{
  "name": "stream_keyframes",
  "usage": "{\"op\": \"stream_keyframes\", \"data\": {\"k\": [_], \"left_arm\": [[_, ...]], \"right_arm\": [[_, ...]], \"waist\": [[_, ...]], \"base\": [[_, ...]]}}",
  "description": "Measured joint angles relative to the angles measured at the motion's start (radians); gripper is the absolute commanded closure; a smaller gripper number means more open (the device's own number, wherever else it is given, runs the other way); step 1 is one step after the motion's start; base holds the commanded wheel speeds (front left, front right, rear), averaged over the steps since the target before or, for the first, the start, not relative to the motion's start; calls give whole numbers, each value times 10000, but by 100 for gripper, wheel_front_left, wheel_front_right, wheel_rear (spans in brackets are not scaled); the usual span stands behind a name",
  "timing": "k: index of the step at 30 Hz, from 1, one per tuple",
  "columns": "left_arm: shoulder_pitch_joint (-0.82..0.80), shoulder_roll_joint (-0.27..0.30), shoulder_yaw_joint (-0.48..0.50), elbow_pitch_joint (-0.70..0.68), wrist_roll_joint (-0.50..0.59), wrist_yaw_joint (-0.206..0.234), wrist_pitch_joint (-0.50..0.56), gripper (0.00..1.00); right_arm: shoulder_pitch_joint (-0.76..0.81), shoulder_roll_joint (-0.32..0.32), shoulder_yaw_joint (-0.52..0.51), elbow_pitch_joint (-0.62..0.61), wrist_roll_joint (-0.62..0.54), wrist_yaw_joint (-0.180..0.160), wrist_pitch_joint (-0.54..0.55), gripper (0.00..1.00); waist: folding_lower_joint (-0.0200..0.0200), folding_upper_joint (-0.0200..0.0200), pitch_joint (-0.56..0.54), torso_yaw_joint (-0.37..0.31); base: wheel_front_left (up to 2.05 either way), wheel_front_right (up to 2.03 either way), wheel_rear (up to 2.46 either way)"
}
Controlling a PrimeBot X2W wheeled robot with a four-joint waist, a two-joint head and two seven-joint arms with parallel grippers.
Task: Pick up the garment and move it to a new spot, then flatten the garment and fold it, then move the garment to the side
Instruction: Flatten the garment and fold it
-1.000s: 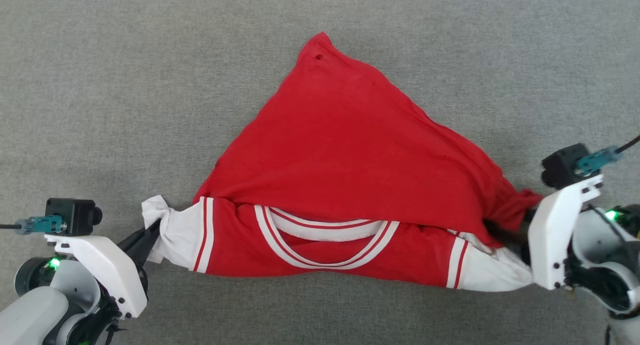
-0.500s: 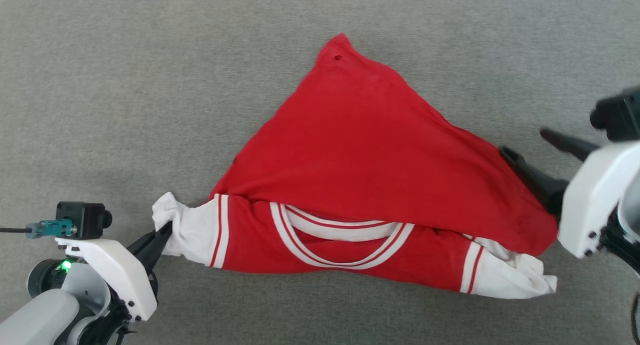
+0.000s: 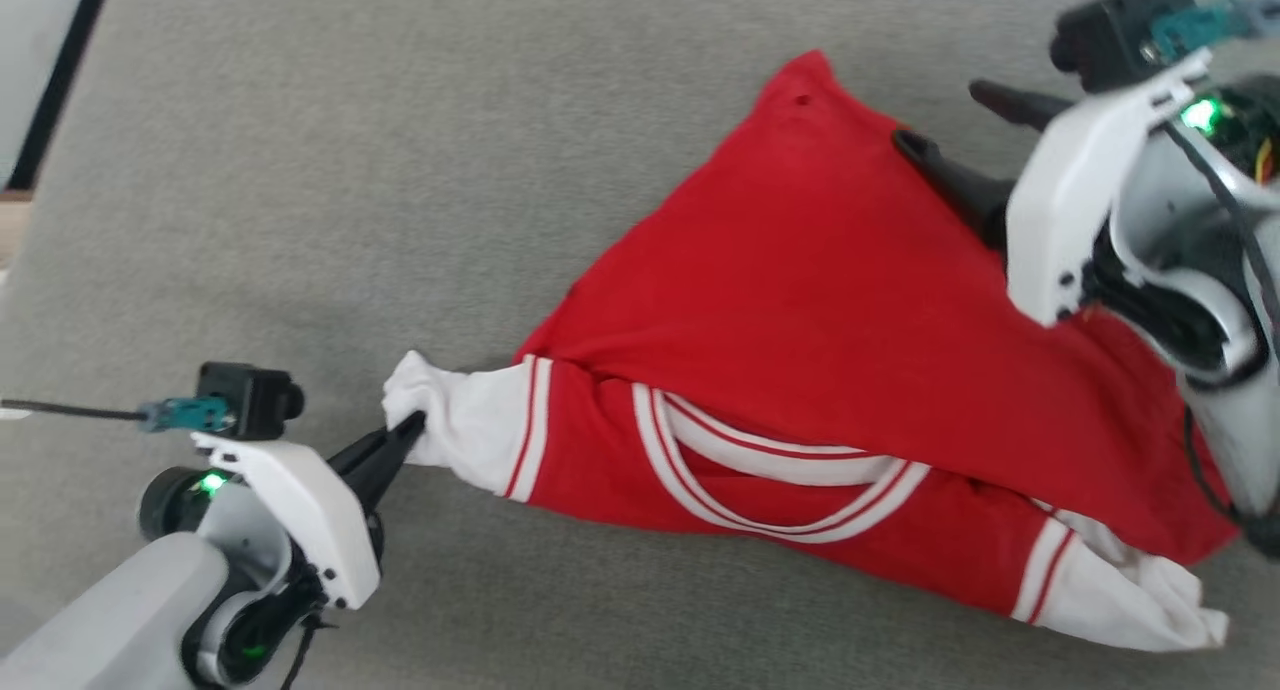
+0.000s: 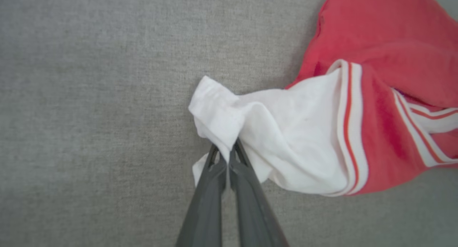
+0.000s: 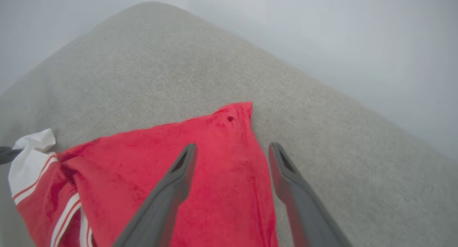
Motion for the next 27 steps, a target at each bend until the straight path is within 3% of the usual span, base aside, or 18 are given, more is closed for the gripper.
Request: {"op": "stream_keyframes", "data": {"k": [6, 13, 20, 27], "left_arm": [[-472, -621, -272, 508, 186, -372, 94, 100], [-913, -1390, -598, 1183, 420, -819, 171, 100], [-1263, -1862, -811, 1766, 518, -1141, 153, 100], [-1443, -2073, -930, 2192, 522, -1321, 119, 100]], "right_arm": [[-1626, -184, 1292, 2468, 297, 0, -579, 0], [-2820, -330, 2566, 4878, 709, 0, -493, 0], [-3543, -370, 3714, 6556, 995, 2, -48, 0], [-3967, -226, 4343, 7476, 1620, 0, 393, 0]], "waist": [[0, 0, 181, 714], [0, 0, 373, 1549], [0, 1, 612, 2117], [0, 1, 671, 2266]], "base": [[0, 0, 0], [0, 0, 0], [0, 0, 0], [0, 0, 0]]}}
